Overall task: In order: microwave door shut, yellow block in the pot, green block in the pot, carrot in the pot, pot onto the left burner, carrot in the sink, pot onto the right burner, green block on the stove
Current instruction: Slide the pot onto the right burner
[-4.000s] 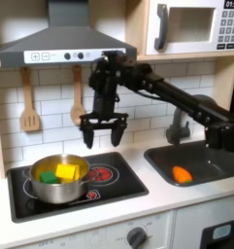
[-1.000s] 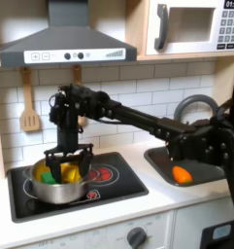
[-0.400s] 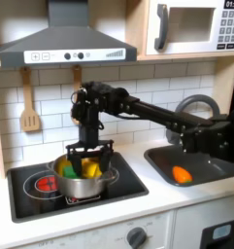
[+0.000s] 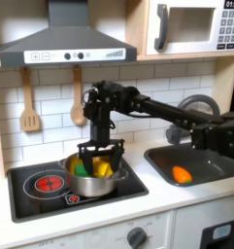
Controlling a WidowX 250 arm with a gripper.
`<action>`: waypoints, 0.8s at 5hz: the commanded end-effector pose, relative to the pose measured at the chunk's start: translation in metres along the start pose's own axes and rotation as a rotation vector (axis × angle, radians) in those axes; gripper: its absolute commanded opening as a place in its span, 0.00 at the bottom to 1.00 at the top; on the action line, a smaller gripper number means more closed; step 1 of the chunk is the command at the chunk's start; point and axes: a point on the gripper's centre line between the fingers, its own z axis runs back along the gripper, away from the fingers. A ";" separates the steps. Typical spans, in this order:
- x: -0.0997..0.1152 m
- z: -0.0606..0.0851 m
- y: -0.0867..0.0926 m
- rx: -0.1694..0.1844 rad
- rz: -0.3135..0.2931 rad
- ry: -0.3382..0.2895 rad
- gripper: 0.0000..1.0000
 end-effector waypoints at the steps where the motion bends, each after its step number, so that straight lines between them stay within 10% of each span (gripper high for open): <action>1: 0.003 0.000 -0.027 -0.005 -0.046 -0.002 1.00; 4: 0.009 -0.004 -0.064 -0.030 -0.097 0.015 1.00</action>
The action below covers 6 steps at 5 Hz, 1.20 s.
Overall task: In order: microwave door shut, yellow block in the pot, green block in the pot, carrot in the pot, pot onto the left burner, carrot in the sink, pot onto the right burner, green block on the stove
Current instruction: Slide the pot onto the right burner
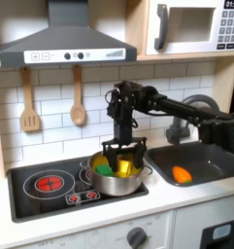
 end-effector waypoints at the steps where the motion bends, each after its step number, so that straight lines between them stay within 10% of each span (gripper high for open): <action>1: 0.007 0.000 -0.017 -0.007 -0.027 0.000 1.00; 6: 0.003 0.022 -0.004 0.014 0.061 -0.025 1.00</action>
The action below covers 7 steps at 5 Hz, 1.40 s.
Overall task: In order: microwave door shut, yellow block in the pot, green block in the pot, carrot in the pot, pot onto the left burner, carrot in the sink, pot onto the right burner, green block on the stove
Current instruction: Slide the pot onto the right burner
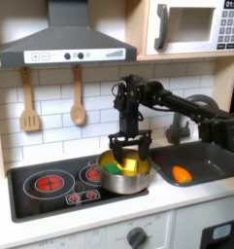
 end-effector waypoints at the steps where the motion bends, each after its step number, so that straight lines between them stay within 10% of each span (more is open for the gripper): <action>1: -0.012 0.003 0.018 0.010 0.021 0.014 1.00; 7: -0.011 -0.015 0.042 0.027 -0.005 -0.024 1.00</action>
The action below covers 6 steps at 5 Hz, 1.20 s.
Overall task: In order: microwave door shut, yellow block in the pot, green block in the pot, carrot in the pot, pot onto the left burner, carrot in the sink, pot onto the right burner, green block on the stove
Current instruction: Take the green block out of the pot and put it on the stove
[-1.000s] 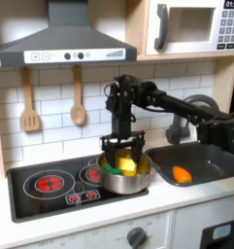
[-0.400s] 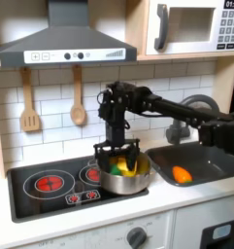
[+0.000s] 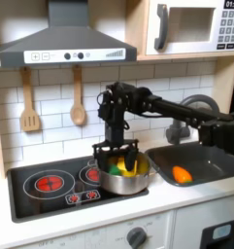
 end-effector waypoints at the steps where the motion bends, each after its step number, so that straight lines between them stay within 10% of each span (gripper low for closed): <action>1: 0.004 -0.006 0.000 0.014 0.007 -0.020 1.00; 2: 0.005 -0.009 0.004 0.022 0.015 -0.021 1.00; 3: 0.005 -0.010 0.003 0.031 0.020 -0.033 0.00; 6: 0.005 -0.006 0.002 0.045 0.055 -0.072 0.00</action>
